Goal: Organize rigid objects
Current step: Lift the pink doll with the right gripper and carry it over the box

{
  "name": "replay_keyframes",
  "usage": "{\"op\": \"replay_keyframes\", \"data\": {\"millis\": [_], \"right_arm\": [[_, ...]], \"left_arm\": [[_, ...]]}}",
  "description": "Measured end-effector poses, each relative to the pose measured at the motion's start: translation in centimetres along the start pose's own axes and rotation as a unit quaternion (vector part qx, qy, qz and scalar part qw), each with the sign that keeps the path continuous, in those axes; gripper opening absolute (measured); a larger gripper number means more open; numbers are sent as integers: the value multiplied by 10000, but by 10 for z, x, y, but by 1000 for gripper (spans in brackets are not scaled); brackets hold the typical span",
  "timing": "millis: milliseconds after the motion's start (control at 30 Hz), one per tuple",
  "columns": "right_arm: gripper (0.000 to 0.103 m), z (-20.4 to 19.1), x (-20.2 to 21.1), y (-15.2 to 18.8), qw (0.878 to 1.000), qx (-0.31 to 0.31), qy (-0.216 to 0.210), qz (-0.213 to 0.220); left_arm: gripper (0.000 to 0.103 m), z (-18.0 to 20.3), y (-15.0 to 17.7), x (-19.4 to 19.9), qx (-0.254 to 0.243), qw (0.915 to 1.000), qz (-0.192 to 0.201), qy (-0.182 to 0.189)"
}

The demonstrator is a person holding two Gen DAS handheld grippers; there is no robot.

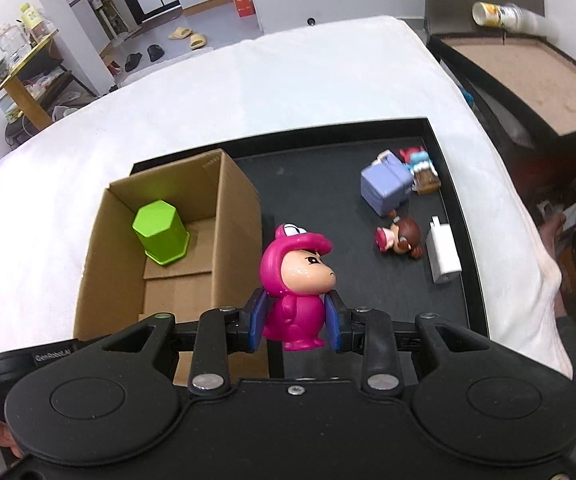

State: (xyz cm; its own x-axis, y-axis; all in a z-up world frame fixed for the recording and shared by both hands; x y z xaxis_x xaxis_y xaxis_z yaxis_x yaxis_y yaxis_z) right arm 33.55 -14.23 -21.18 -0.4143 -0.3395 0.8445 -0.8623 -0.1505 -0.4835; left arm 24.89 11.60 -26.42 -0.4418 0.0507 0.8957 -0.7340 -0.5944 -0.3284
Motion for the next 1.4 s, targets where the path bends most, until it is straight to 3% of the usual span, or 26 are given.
{"op": "replay_keyframes", "data": {"millis": [733,1400], "right_arm": [[31,-53,-8,-13,9993,339,-169,14],[31,-97,-53,-28,9968,728,-325,-98]], "left_arm": [[20,-2,-1,-4,-56,9998,-87,155],[21,-7,-2,-6,20,9992,-227,321]]}}
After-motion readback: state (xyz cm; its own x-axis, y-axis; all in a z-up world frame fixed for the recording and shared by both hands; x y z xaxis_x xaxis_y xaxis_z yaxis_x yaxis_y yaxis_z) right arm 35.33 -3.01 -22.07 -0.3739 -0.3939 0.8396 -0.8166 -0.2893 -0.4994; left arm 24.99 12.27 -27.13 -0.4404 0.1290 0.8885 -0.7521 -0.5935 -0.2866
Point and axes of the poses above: each gripper's, at about its wrist camera, not at the fingertips, and x roughly against the way its jaws point, z to its right, y to its underside, the point moved 7 cm from there along -x, roughly the way its jaws point, and after that the axes turned 1 degree about -y, right-handed, at the moved point
